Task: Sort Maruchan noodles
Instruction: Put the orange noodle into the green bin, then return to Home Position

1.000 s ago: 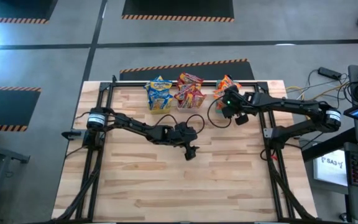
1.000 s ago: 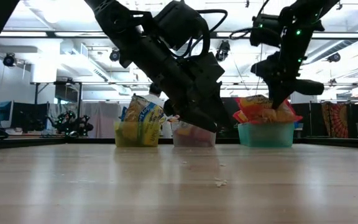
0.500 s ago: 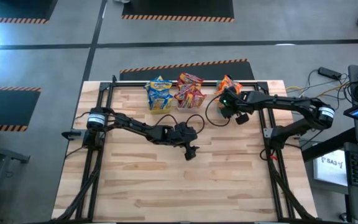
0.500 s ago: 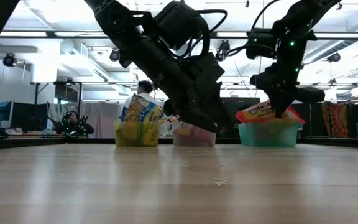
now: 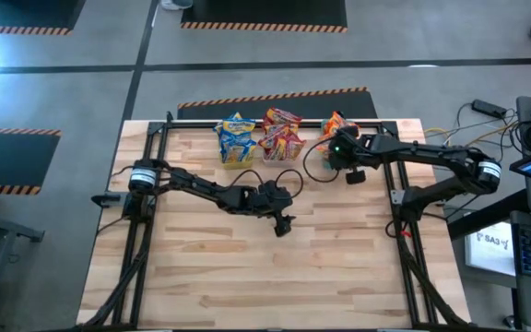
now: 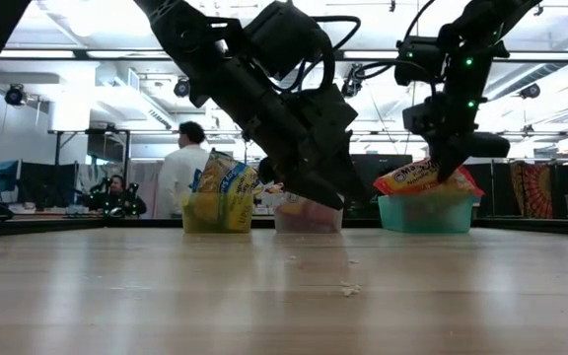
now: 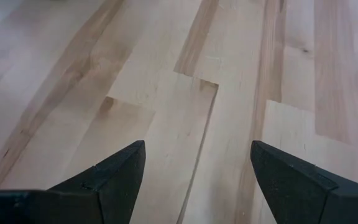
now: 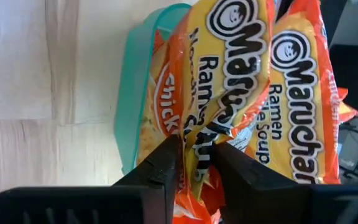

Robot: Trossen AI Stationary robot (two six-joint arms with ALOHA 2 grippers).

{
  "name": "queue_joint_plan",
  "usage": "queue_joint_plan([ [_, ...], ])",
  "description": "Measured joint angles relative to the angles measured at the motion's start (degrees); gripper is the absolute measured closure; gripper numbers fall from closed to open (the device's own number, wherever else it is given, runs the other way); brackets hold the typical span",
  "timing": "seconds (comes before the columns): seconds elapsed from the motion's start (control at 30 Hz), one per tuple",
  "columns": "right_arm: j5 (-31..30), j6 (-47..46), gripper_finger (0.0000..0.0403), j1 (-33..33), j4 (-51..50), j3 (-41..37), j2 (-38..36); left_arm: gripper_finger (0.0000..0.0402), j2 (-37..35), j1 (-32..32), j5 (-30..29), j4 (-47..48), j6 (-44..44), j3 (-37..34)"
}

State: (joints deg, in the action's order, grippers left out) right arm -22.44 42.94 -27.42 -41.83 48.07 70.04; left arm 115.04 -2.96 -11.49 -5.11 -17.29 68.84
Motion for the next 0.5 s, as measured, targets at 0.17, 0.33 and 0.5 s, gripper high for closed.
queue_joint_plan([
  [0.17, 0.1, -6.53, 0.0304, 0.04, -2.57, 1.5, -0.31, 0.0126, -1.2, -0.02, 0.02, 0.18, 0.09, -0.04],
  [0.33, 0.11, -19.27, 0.0285, 0.92, -10.59, 7.69, -0.41, 0.0126, -4.8, 0.0, -0.08, 1.19, 2.46, -0.04],
  [0.5, 2.1, -31.57, 0.0278, 0.87, -19.88, 14.26, -0.53, 0.0126, -9.32, 0.02, -4.16, 5.79, 4.97, -0.08],
])
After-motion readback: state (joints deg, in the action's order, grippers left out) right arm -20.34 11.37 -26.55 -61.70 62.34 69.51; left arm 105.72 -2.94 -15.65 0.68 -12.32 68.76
